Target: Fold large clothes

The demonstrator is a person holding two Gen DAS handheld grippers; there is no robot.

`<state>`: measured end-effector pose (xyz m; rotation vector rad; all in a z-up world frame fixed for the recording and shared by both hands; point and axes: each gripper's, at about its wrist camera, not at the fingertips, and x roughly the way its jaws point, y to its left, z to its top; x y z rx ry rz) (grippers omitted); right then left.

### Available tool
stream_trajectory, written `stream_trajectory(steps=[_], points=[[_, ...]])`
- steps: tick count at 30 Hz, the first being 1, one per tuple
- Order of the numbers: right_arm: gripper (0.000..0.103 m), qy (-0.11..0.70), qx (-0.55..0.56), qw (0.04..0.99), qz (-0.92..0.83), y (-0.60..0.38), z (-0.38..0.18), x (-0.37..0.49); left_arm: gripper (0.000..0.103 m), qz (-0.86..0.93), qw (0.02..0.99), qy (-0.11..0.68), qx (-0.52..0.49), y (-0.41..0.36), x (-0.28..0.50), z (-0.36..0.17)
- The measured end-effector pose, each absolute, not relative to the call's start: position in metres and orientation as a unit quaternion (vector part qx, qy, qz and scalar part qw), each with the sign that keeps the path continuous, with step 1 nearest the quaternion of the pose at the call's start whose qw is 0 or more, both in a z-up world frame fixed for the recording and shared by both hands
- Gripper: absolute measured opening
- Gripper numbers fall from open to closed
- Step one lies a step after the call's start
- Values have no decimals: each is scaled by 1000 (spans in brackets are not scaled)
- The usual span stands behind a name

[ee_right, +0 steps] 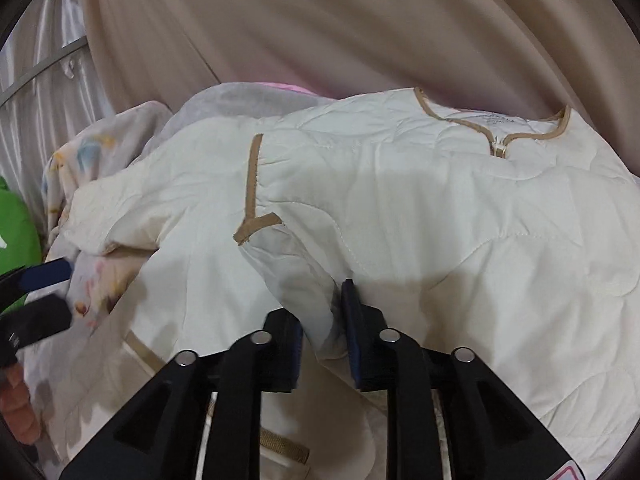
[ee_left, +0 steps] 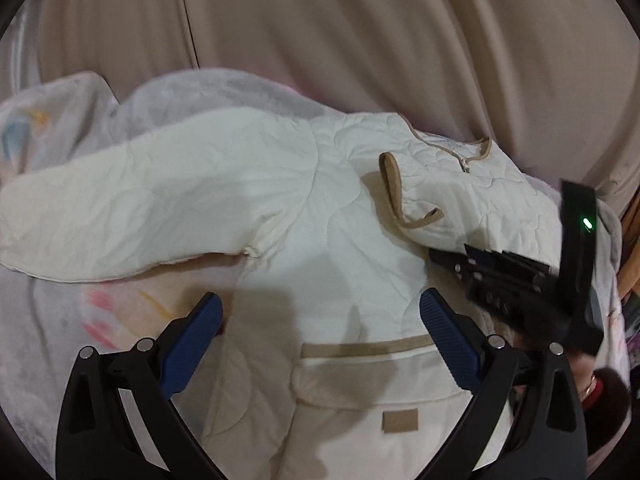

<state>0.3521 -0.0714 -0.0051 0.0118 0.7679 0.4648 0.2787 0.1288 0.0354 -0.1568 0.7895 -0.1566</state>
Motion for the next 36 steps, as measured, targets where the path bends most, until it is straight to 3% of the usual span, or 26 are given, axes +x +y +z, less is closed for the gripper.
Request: stream_trajectory(steps=[2,4,9,13,15,17,18,19,20,21,22,27,32,36], points=[[50,350,19,907,234,-89,8,335,97,-87,908,398,-92,125,295,32],[65,316,37,920,231,-119,19,314,97,-96,903,407,-103,118,307,31],[66,291,103,938,159,-223,39,275,97,-148,874,446,-125,89,339,20],[69,313,155,935,55,-316,13,255,94,-135,864,472,-116,72,361,-2],[69,335,195,922,26,-350,-7,257,79,-126,866,471,-110,65,369,-7],[68,345,203,916,5,-366,-18,265,39,-130,870,466,-97,58,375,-4],[66,350,199,915,-2,-367,-22,270,28,-131,873,461,-89,55,377,-1],[54,354,192,915,-6,-368,-25,276,12,-124,878,455,-81,54,378,4],[28,360,180,915,-11,-365,-27,283,5,-120,887,440,-68,52,378,13],[13,360,169,917,-15,-359,-25,287,5,-118,899,419,-55,51,376,24],[7,348,164,923,-9,-353,-20,286,4,-113,910,396,-46,51,373,37],[4,219,177,959,37,-347,32,253,4,-93,941,323,-32,64,361,78],[5,366,119,923,-18,-340,-35,298,2,-36,914,403,23,56,394,0],[14,319,132,938,-23,-343,-9,272,1,-34,915,401,34,60,391,-17]])
